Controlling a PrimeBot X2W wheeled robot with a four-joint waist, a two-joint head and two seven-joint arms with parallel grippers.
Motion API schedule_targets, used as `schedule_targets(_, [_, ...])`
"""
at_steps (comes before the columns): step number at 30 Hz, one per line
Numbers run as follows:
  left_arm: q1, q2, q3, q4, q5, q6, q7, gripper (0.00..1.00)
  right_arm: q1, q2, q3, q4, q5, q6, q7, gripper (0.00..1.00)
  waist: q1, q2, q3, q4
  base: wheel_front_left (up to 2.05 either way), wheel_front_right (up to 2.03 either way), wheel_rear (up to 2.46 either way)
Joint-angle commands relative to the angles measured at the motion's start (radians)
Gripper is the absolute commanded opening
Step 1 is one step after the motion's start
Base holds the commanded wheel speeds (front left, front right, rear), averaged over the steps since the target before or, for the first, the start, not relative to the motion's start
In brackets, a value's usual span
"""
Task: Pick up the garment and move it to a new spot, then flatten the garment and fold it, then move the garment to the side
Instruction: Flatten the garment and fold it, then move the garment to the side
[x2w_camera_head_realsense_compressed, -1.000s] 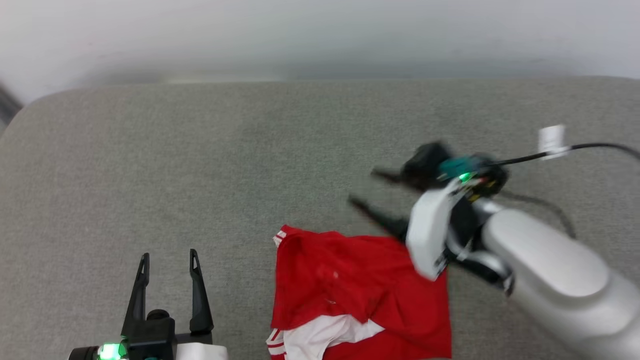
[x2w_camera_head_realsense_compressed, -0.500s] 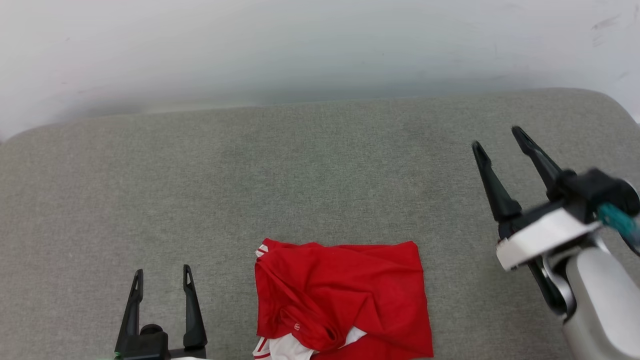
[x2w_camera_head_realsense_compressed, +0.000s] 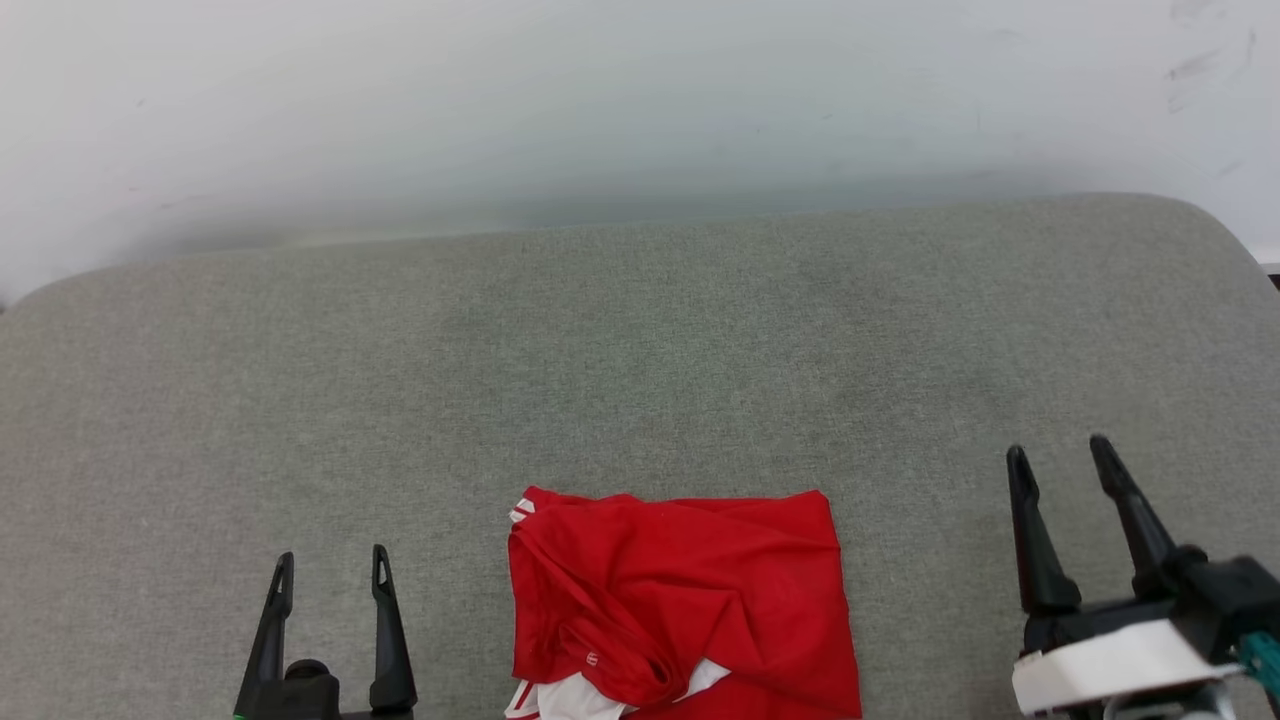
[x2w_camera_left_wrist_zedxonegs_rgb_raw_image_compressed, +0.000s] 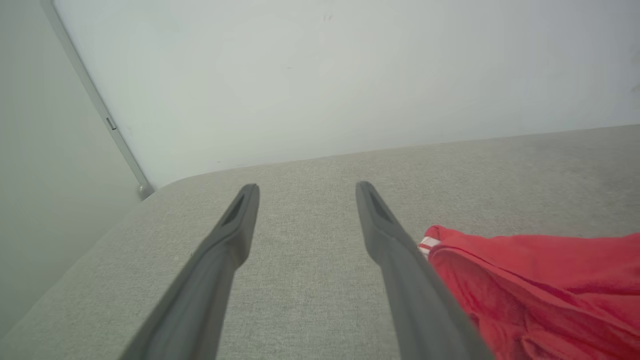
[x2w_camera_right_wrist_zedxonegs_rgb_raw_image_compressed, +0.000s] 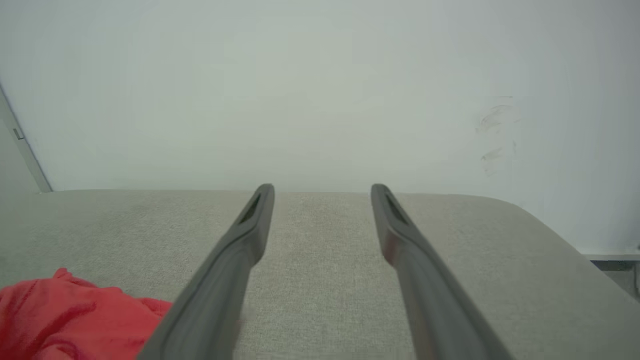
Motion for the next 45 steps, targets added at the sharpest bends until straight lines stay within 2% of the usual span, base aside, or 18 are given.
schedule_targets(1, [0.010, 0.002, 0.001, 0.002, -0.001, -0.004, -0.002, 1.00, 0.037, 0.016, -0.011, -0.019, -0.003, -0.001, -0.002, 1.00, 0.0000, 0.0000, -0.005, 0.001, 0.00, 0.00, 0.00])
schedule_targets(16, [0.046, -0.015, 0.010, 0.008, -0.016, -0.042, -0.002, 1.00, 0.161, 0.054, -0.005, -0.056, 0.014, -0.001, -0.002, 1.00, 0.0000, 0.0000, -0.041, 0.018, 0.00, 0.00, 0.00])
schedule_targets(21, [0.046, -0.022, 0.021, 0.010, -0.017, -0.049, -0.002, 1.00, 0.086, 0.054, 0.003, -0.080, -0.012, -0.001, -0.002, 1.00, 0.0000, 0.0000, -0.044, 0.014, 0.00, 0.00, 0.00])
schedule_targets(25, [0.037, -0.025, 0.029, 0.014, -0.012, -0.052, -0.002, 1.00, -0.025, 0.006, 0.009, -0.105, -0.032, -0.001, -0.002, 1.00, 0.0000, 0.0000, -0.042, 0.012, 0.00, 0.00, 0.00])
schedule_targets(28, [0.028, -0.028, 0.031, 0.020, -0.007, -0.055, -0.002, 1.00, -0.138, -0.073, 0.055, -0.097, -0.043, -0.001, 0.022, 1.00, 0.0000, 0.0000, -0.037, 0.015, 0.00, 0.00, 0.00])
schedule_targets(31, [0.021, -0.029, 0.032, 0.024, -0.005, -0.059, -0.002, 1.00, -0.239, -0.167, 0.135, -0.076, -0.010, -0.001, 0.143, 1.00, 0.0000, 0.0000, -0.029, 0.020, 0.00, 0.00, 0.00])
schedule_targets(35, [0.009, -0.032, 0.034, 0.030, -0.004, -0.063, -0.002, 1.00, -0.350, -0.309, 0.288, -0.055, 0.113, -0.001, 0.395, 1.00, 0.0000, 0.0000, -0.016, 0.028, 0.00, 0.00, 0.00])
schedule_targets(37, [0.000, -0.034, 0.035, 0.031, -0.003, -0.065, -0.002, 1.00, -0.384, -0.364, 0.361, -0.040, 0.247, -0.001, 0.547, 1.00, 0.0000, 0.0000, -0.009, 0.030, 0.00, 0.00, 0.00])
schedule_targets(40, [-0.006, -0.037, 0.037, 0.028, -0.004, -0.069, -0.002, 1.00, -0.415, -0.421, 0.412, -0.011, 0.470, -0.001, 0.751, 1.00, 0.0000, 0.0000, 0.007, 0.031, 0.00, 0.00, 0.00])
schedule_targets(43, [-0.024, -0.039, 0.035, 0.027, -0.002, -0.075, -0.002, 1.00, -0.409, -0.461, 0.437, 0.029, 0.661, -0.001, 0.909, 1.00, 0.0000, 0.0000, 0.028, 0.038, 0.00, 0.00, 0.00])
schedule_targets(45, [-0.036, -0.040, 0.035, 0.026, -0.002, -0.080, -0.002, 1.00, -0.396, -0.490, 0.458, 0.047, 0.747, -0.001, 0.980, 1.00, 0.0000, 0.0000, 0.046, 0.045, 0.00, 0.00, 0.00])
